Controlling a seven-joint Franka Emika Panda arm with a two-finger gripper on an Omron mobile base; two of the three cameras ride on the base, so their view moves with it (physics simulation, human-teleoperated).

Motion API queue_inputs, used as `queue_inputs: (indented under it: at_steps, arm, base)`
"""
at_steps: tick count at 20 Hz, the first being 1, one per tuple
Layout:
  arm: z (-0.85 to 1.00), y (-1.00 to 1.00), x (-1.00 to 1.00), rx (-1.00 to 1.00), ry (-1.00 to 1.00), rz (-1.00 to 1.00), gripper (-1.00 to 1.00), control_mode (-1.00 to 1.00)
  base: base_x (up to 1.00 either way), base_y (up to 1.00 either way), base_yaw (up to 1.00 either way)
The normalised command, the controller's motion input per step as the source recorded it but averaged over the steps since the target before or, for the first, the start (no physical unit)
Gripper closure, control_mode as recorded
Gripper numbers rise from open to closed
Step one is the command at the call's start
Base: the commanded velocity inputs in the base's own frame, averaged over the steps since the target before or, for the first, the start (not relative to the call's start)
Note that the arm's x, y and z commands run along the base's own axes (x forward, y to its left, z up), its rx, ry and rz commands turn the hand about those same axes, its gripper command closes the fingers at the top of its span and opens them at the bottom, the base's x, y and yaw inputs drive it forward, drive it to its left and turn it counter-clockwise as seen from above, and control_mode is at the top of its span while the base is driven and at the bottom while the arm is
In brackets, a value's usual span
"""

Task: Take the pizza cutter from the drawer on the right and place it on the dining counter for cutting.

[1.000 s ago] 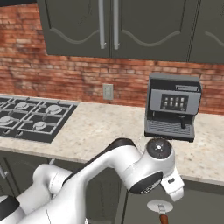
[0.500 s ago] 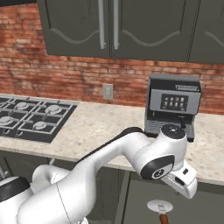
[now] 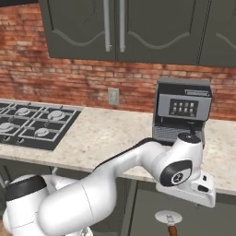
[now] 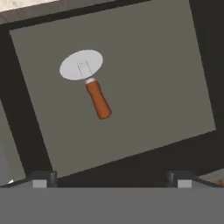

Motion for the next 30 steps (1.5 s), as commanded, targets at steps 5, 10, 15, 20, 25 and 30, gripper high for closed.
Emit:
queue_inputs:
  at_steps: [5, 10, 15, 20, 25, 30]
  arm:
    - [-0.58, -0.09, 0.0, 0.0, 0.06, 0.27, -1.0, -1.0]
    - [-0.53, 0.05, 0.0, 0.0, 0.0, 0.11, -1.0, -1.0]
    - [-0.44, 0.17, 0.0, -0.02, 0.0, 0.01, -1.0, -1.0]
    - [-0.42, 0.05, 0.0, -0.02, -0.01, 0.01, -1.0, -1.0]
    - [-0.26, 0.0, 0.0, 0.0, 0.0, 0.0, -1.0, -1.0]
    - [-0.19, 0.0, 0.0, 0.0, 0.0, 0.0, -1.0, -1.0]
  base:
    - [0.0, 0.0, 0.0]
    - [0.0, 0.0, 0.0]
    - [0.0, 0.0, 0.0]
    - [0.0, 0.0, 0.0]
    - [0.0, 0.0, 0.0]
    - [0.0, 0.0, 0.0]
